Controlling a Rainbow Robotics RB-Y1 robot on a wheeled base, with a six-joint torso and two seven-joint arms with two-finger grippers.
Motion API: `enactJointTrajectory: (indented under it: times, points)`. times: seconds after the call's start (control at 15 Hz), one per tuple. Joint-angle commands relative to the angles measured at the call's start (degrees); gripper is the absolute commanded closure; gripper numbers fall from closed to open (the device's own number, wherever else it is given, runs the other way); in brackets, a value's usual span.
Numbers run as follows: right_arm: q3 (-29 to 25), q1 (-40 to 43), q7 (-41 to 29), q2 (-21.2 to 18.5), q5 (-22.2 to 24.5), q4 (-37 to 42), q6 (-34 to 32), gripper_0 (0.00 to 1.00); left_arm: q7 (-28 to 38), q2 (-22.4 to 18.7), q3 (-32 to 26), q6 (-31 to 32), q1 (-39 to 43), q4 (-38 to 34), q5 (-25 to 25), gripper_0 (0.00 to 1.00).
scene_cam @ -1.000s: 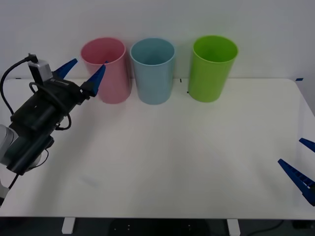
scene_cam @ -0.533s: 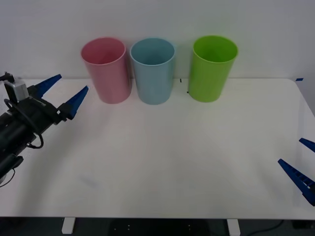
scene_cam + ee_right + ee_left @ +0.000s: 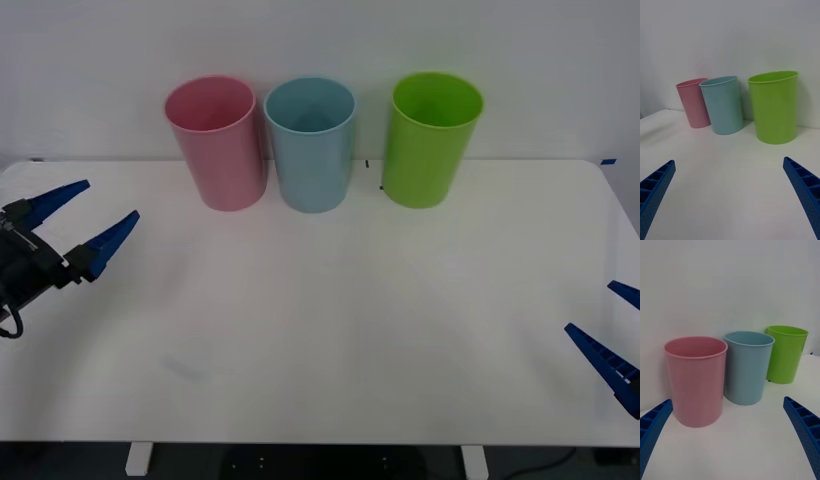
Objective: Grasp the object on the table and drop it into the matching bin: aluminum can to the light blue bin, PET bottle to the pink bin.
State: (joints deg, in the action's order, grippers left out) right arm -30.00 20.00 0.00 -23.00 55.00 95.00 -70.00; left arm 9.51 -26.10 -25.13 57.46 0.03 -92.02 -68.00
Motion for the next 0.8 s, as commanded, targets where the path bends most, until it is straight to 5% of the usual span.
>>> enactJointTrajectory:
  times: [0.07,0.8]
  points:
    - [0.0,0.0,0.0,0.0,0.0,0.0,0.0,0.00,1.7,0.0,-3.9,4.7,1.4,0.0,-0.7,0.00]
    - [0.0,0.0,0.0,0.0,0.0,0.0,0.0,0.00,6.8,-0.3,-12.0,11.1,9.8,-4.7,-0.4,0.00]
